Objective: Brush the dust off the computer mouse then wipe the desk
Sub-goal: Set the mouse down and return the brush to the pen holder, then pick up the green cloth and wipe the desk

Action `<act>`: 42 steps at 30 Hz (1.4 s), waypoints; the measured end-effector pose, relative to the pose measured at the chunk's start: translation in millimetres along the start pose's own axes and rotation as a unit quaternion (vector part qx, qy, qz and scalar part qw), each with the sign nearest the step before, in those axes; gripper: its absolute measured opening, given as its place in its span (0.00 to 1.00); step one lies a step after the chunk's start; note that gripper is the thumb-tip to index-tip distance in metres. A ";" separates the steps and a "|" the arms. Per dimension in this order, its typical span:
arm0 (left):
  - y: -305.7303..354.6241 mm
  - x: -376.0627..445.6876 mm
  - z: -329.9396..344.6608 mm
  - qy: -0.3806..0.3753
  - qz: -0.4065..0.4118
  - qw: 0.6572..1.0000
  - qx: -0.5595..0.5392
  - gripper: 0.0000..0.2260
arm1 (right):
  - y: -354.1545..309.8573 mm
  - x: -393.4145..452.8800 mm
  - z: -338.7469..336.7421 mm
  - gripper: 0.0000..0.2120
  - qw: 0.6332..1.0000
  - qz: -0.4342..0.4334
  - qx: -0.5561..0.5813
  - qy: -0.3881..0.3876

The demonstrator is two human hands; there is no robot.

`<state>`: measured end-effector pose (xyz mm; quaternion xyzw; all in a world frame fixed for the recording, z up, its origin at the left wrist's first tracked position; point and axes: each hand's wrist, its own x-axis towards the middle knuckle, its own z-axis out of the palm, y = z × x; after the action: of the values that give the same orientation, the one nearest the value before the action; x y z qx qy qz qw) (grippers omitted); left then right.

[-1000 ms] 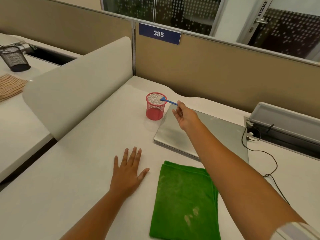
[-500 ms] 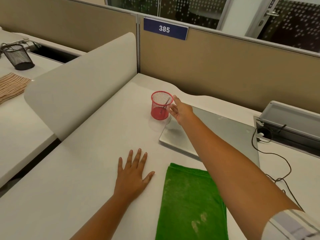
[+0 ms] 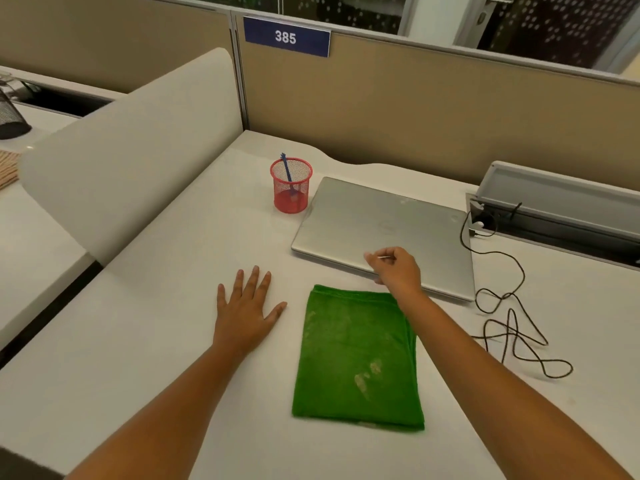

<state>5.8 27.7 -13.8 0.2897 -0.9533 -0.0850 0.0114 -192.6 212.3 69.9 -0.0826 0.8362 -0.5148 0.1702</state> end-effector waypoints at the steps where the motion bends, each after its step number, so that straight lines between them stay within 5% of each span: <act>1: 0.2 -0.9 -0.1 -0.001 0.000 1.000 -0.003 0.37 | 9.9 -9.2 -8.4 0.12 1.000 -0.017 -0.022 0.008; 8: 2.8 -4.9 -5.8 0.044 0.007 0.997 -0.057 0.38 | 59.2 -54.7 -54.0 0.14 0.993 -0.025 -0.112 0.022; 13: 27.9 -16.1 -11.4 0.115 -0.029 0.988 -0.100 0.28 | 72.5 -71.6 -61.1 0.21 0.983 0.014 -0.182 -0.009; 19: 87.9 -48.3 -8.9 0.113 -0.095 0.969 -0.198 0.18 | 77.0 -86.9 -53.3 0.29 0.971 0.067 -0.229 -0.005; 24: 119.9 -61.9 -6.5 0.056 -0.102 0.979 -0.169 0.16 | 74.3 -95.3 -49.5 0.17 0.963 0.066 -0.259 -0.015; 32: 143.7 -74.7 -19.9 0.089 -0.083 0.939 -0.323 0.11 | 66.8 -103.3 -64.1 0.13 0.988 0.005 -0.152 0.001; 42: 224.1 -96.2 -32.7 0.122 -0.030 0.893 -0.432 0.17 | 84.1 -108.1 -146.7 0.13 0.993 -0.009 -0.083 0.089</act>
<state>-35.2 259.2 58.9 0.2927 -0.8046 -0.4526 0.2492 -143.3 406.7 77.1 -0.0578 0.8868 -0.4508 0.0834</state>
